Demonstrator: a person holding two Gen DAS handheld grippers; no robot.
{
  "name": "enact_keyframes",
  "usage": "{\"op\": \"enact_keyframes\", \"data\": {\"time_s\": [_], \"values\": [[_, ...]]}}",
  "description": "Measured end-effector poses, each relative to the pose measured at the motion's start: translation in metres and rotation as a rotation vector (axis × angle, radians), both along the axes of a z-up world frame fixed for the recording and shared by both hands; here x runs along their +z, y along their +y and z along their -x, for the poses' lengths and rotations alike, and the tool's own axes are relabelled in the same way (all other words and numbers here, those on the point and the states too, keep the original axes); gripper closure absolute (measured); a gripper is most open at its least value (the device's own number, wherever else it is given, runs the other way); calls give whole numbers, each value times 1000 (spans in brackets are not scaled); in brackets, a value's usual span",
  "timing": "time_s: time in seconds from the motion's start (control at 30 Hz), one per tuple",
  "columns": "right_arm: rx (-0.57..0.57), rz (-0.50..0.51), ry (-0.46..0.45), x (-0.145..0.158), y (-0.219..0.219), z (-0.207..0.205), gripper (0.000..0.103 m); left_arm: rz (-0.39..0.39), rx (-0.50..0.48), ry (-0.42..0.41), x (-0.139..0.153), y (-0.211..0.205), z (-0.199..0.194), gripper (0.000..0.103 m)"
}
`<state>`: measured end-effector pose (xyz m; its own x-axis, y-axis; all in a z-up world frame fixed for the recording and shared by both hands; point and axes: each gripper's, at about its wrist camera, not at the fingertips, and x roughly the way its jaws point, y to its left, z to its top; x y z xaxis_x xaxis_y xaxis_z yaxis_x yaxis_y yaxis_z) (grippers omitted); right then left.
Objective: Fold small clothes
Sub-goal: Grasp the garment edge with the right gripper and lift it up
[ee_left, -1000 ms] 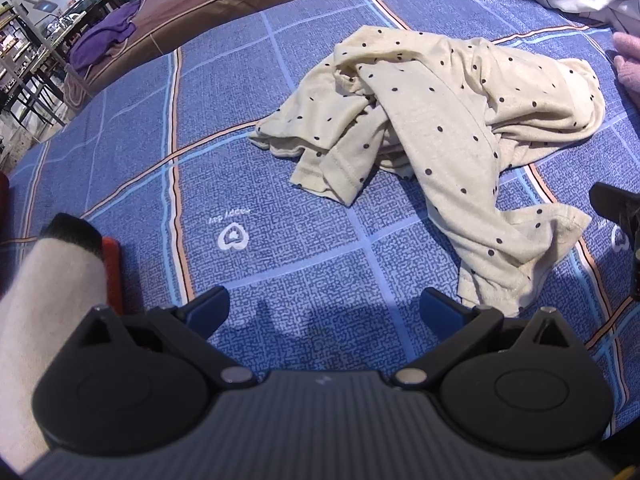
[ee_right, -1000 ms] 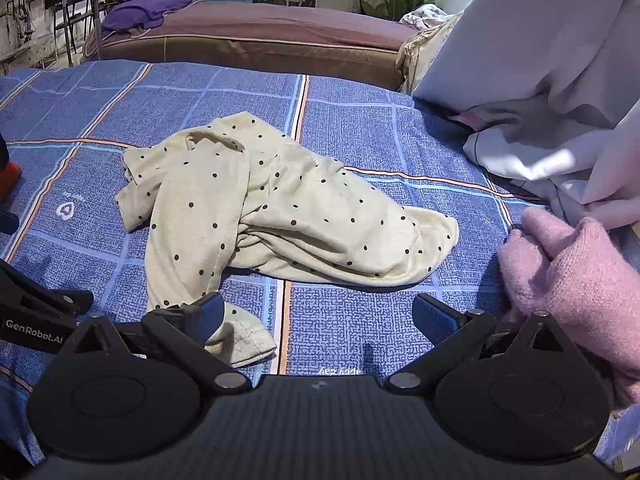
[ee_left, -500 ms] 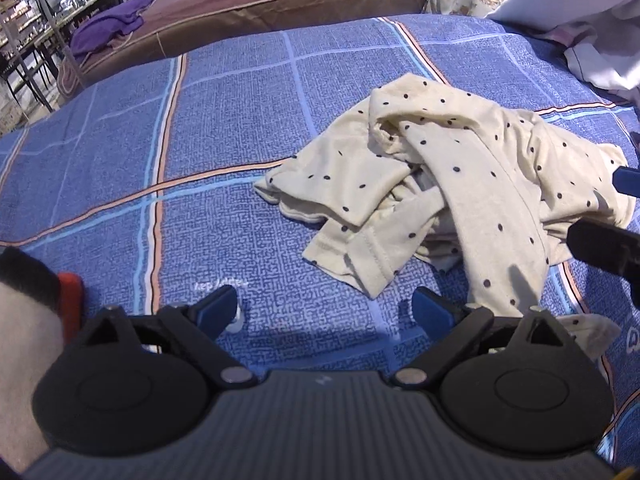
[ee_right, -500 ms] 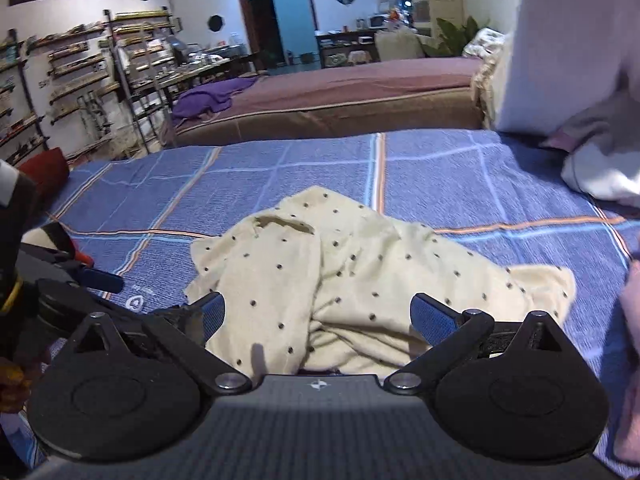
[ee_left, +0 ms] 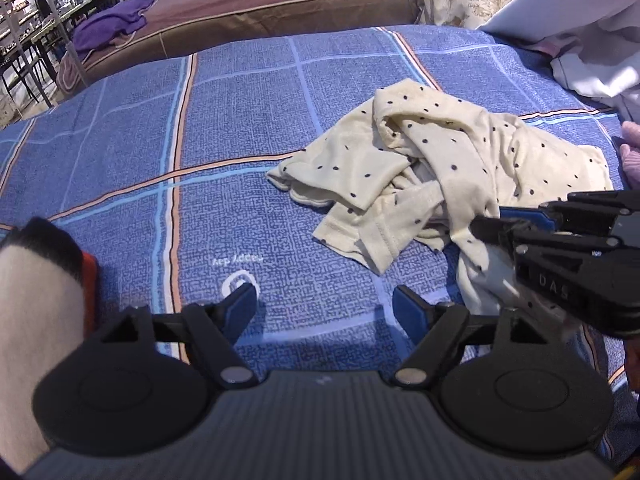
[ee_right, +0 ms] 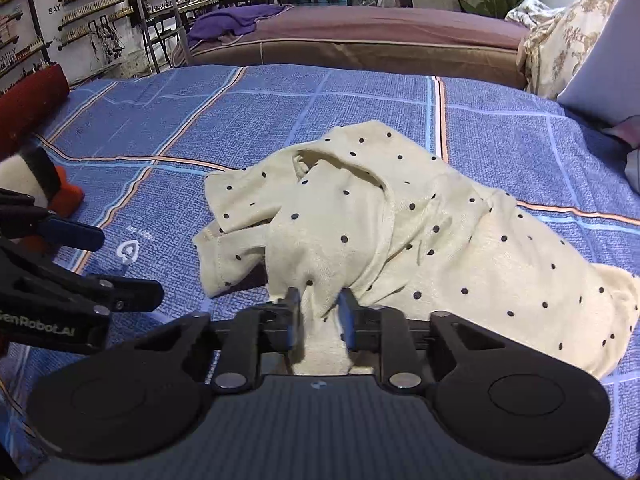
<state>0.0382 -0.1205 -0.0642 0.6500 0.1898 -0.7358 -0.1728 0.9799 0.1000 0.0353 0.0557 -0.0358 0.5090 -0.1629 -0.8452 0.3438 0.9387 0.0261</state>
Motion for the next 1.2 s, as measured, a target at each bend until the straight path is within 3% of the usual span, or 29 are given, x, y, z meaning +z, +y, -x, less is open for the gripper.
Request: {"op": "enact_keyframes", "data": {"time_s": [0.07, 0.23, 0.33, 0.4, 0.47, 0.53, 0.6, 0.77, 0.9, 1.03, 1.2], "values": [[-31, -37, -57, 8, -13, 12, 93, 21, 10, -14, 0, 0, 16, 29], [-150, 5, -229, 60, -61, 44, 96, 74, -25, -17, 7, -5, 46, 29], [-258, 111, -338, 97, -103, 61, 96, 100, -44, -38, 11, -11, 54, 29], [-343, 139, -379, 114, -134, 67, 99, 113, -45, -25, 11, -14, 53, 29], [-415, 102, -381, 122, -163, 67, 99, 153, -42, -4, 12, -14, 50, 30], [-408, 76, -377, 123, -171, 68, 99, 209, -35, 4, 15, -13, 46, 30], [-375, 126, -366, 118, -162, 68, 99, 239, -23, 27, 17, -15, 41, 30], [-314, 88, -336, 93, -139, 69, 99, 176, -35, 0, 21, -25, 32, 29], [-278, 12, -356, 100, -128, 73, 99, 171, -37, 18, 20, -28, 21, 26], [-230, -93, -492, 147, -120, 89, 99, 141, -50, 12, 19, -37, 17, 13], [-168, -78, -704, 217, -108, 119, 99, 141, -75, -17, 23, -50, 17, 3]]}}
